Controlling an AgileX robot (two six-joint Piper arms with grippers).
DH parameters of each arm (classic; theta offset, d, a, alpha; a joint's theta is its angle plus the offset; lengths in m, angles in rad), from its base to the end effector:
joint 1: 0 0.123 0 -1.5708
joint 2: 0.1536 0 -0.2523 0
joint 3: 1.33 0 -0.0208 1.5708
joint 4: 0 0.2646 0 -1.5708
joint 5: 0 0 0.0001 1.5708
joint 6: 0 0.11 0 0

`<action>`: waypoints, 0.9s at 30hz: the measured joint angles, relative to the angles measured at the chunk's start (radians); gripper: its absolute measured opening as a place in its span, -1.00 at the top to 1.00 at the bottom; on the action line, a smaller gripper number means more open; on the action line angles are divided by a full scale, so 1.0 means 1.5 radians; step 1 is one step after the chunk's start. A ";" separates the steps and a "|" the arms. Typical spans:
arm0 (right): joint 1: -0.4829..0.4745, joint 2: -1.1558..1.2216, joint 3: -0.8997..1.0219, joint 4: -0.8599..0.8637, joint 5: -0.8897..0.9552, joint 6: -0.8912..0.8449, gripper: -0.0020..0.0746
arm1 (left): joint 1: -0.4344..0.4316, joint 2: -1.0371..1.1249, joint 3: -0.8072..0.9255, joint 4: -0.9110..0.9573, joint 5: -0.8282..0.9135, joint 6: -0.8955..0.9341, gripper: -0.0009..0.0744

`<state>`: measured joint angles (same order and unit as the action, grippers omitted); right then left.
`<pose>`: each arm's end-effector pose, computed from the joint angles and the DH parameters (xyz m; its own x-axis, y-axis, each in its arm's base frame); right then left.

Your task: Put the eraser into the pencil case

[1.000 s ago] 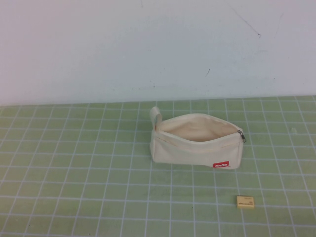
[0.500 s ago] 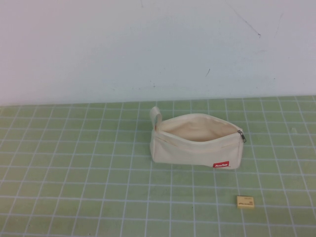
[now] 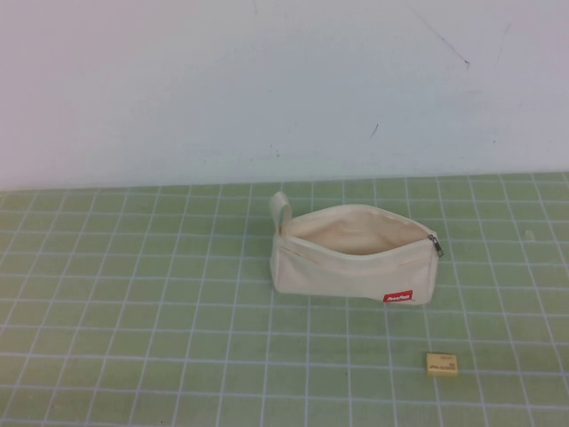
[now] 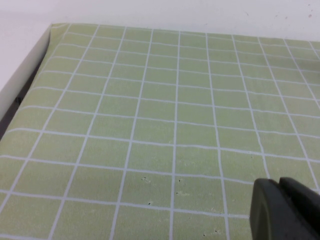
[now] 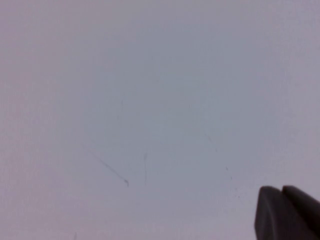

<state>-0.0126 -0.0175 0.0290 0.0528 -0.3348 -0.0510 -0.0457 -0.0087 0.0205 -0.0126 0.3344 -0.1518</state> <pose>0.1132 -0.0033 0.2417 0.3986 -0.0062 -0.9171 0.0290 0.9996 0.0059 0.1188 -0.0059 0.1718 -0.2605 -0.1512 -0.9536 0.0073 0.9873 -0.1586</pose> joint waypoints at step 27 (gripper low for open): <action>0.000 0.270 -0.371 0.108 0.269 -0.119 0.95 | 0.000 0.000 0.000 0.000 0.000 0.000 0.98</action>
<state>-0.0126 0.3877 -0.5275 0.2150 0.0688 -0.2300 -0.0457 -0.0087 0.0205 -0.0126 0.3344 -0.1518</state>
